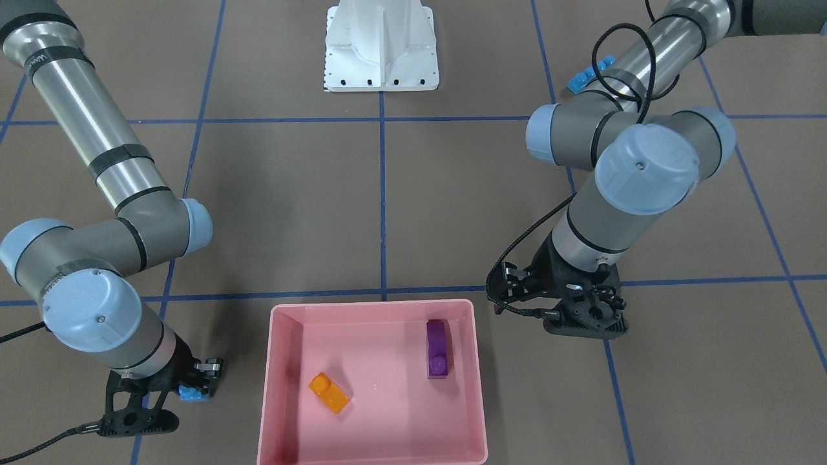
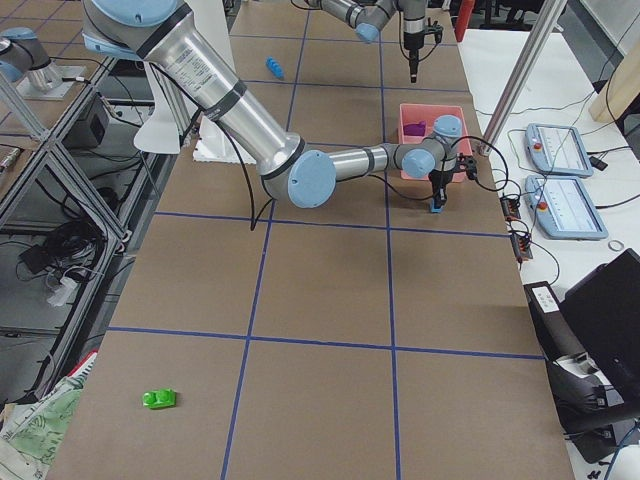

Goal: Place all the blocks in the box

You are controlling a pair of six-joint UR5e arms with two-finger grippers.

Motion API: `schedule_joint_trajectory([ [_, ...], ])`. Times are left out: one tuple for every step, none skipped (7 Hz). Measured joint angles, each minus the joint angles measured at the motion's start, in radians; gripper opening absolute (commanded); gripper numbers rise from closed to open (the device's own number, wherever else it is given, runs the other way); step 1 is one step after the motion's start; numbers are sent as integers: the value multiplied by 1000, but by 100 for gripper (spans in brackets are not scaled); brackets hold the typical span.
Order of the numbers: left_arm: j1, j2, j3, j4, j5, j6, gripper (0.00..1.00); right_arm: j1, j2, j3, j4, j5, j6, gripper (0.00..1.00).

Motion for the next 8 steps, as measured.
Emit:
schedule_joint_trajectory([
  [0, 0, 0, -1, 0, 0, 100, 40, 12, 19, -19, 23, 1, 0],
  [0, 3, -1, -3, 1, 0, 100, 73, 50, 31, -70, 51, 8, 0],
  [0, 7, -2, -5, 1, 0, 100, 87, 110, 35, -139, 65, 46, 0],
  [0, 9, -2, -5, 1, 0, 100, 78, 162, 35, -184, 67, 118, 0],
  [0, 10, -3, -6, 1, -1, 100, 50, 204, 32, -202, 46, 187, 0],
  [0, 11, -8, -6, 1, -2, 100, 15, 234, 22, -208, -2, 230, 16],
  [0, 15, -17, -6, 1, -5, 100, -15, 255, 9, -209, -45, 257, 85],
  [0, 24, -28, -6, 1, -8, 100, -28, 264, -1, -210, -65, 272, 98],
])
